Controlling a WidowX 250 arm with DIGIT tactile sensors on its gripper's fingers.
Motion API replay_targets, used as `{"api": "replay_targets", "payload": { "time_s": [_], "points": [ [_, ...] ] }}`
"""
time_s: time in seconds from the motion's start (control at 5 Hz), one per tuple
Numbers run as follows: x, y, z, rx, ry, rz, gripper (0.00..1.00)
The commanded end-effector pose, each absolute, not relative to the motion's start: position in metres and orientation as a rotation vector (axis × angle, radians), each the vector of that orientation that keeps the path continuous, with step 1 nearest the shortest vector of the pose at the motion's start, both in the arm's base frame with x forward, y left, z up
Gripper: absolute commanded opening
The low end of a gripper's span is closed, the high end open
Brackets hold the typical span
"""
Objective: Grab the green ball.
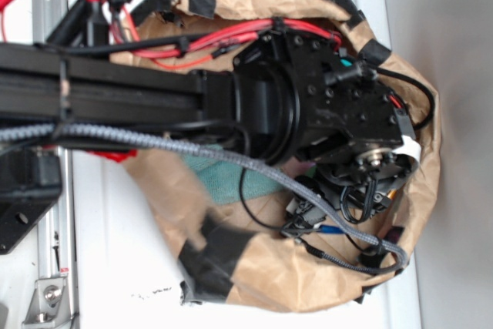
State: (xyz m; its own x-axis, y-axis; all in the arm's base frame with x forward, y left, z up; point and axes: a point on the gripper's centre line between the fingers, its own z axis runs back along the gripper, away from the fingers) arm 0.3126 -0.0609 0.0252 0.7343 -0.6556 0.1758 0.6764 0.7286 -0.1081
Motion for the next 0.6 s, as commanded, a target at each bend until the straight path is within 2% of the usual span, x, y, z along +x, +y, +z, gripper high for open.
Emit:
{"api": "replay_targets", "payload": {
  "time_s": [0.0,0.2,0.4],
  "points": [
    [0.287,-0.047,0.111,-0.164,-0.309,-0.620,0.00],
    [0.272,-0.036,0.161,-0.126,-0.299,-0.489,0.00],
    [0.262,-0.037,0.195,-0.065,-0.194,-0.291,0.00]
  ]
}}
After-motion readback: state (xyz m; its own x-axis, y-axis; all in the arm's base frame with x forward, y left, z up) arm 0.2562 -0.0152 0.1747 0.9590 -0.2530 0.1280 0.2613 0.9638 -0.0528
